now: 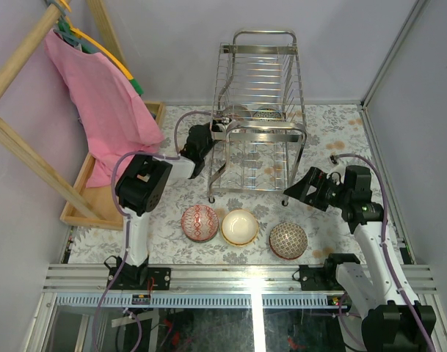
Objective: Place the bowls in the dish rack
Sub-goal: Place the bowl in the dish rack.
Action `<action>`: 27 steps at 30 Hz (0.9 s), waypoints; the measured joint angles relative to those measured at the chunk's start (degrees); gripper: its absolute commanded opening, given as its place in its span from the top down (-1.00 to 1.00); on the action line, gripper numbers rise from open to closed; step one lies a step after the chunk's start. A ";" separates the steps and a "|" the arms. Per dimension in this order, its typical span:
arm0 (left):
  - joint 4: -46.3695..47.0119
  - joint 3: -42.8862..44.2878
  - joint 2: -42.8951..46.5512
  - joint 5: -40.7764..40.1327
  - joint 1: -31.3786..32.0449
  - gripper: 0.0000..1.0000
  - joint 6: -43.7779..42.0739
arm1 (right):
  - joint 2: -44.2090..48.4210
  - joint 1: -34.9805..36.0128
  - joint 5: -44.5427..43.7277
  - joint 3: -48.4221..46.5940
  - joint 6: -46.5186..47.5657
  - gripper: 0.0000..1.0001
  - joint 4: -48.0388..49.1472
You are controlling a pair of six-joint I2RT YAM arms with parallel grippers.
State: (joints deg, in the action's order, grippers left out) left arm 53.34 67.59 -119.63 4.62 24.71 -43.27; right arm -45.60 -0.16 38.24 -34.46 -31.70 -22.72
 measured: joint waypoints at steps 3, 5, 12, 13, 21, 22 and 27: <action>2.05 0.00 -0.92 -0.11 0.02 1.00 -2.23 | -0.76 0.00 0.00 0.00 -0.09 -0.99 0.87; 3.54 0.02 -1.55 -0.11 0.04 1.00 -3.74 | -1.18 0.00 0.00 0.00 -0.26 -0.99 1.51; 7.50 0.17 -3.45 -0.15 0.04 1.00 -7.34 | -2.43 0.00 0.02 0.00 -0.90 -0.99 3.48; 7.87 0.15 -3.61 -0.13 0.07 1.00 -7.67 | -2.56 0.00 0.00 0.02 -0.94 -0.99 3.78; 13.29 -3.23 -3.82 0.76 0.70 1.00 -8.52 | -2.69 0.00 0.00 0.24 -1.36 -0.99 4.87; 13.88 -3.69 -3.78 0.87 0.83 1.00 -8.61 | -2.69 0.00 0.00 0.26 -1.36 -0.99 5.01; 14.73 -6.51 -3.30 2.49 2.14 1.00 -9.11 | -2.71 0.00 0.00 0.26 -1.38 -0.99 5.44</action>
State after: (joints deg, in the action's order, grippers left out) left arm 68.07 61.08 -122.93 7.11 26.85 -52.38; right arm -48.31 -0.16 38.24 -34.20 -33.08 -17.28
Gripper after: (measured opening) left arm 0.017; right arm 0.993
